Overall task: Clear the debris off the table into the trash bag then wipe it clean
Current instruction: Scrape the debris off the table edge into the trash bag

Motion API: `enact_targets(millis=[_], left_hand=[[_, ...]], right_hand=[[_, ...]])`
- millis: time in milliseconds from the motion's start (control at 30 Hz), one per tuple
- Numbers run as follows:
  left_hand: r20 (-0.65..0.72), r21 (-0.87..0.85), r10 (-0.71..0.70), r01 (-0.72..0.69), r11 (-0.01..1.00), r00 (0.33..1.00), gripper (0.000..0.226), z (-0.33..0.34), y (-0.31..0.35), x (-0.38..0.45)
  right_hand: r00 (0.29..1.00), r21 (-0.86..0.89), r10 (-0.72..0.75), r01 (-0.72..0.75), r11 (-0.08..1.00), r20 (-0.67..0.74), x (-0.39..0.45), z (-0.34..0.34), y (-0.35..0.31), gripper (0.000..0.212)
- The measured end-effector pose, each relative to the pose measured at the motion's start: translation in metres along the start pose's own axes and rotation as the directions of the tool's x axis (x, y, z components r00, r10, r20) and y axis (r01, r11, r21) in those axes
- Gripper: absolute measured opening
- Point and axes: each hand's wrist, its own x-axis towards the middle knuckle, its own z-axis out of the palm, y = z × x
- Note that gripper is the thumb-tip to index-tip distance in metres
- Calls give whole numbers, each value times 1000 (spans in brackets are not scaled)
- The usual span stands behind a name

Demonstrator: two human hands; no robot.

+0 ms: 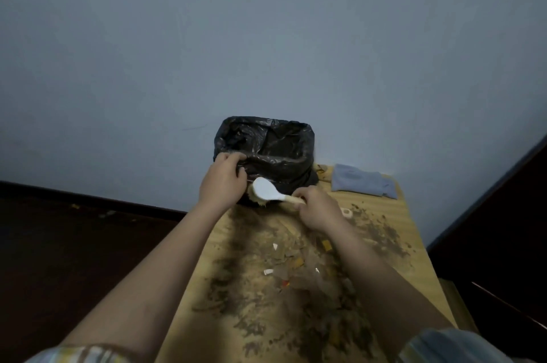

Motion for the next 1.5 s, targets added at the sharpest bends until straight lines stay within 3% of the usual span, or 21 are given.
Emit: enact_targets(millis=[100,267,333,400,467,533,700,800,867,1000,1233,1500], left_hand=[[1,-15,-26,26,1000,1000,33,4,-19,9],[22,-1,-49,49,999,999,35,16,-42,19],[-2,16,-44,44,999,999,34,20,-47,29],[-52,34,-29,30,999,998,34,24,-51,40],[-92,58,-25,30,998,995,37,28,-53,56],[-114,54,-63,70,996,991,43,35,-54,72],[-114,13,-352,356,934,929,52,52,-62,109],[26,-81,-538,538,839,843,49,61,-75,130],[96,-240,-583,587,773,807,40,63,-83,140],[89,-377,-599,584,719,796,27,54,-87,145],[-55,-425,-498,431,796,866,21,7,-48,135],[-150,-370,-393,317,873,907,26,-44,25,103]], right_hand=[[984,-111,-130,143,983,119,17,25,-5,26],[921,45,-248,246,968,300,32,64,-6,23],[936,101,-275,258,961,220,43,67,-4,18],[963,129,-268,269,955,-23,54,58,-1,15],[946,106,-186,220,970,-265,71,44,1,19],[922,74,-78,115,991,-379,92,28,2,32],[963,41,212,-208,977,-166,136,9,1,68],[934,176,350,-333,926,-75,153,9,6,68],[919,321,393,-363,875,-30,158,9,8,62],[930,464,360,-286,838,-77,159,1,2,43],[909,585,313,-100,805,-276,137,-37,-11,34],[859,773,397,-1,635,-325,81,-105,-3,12]])
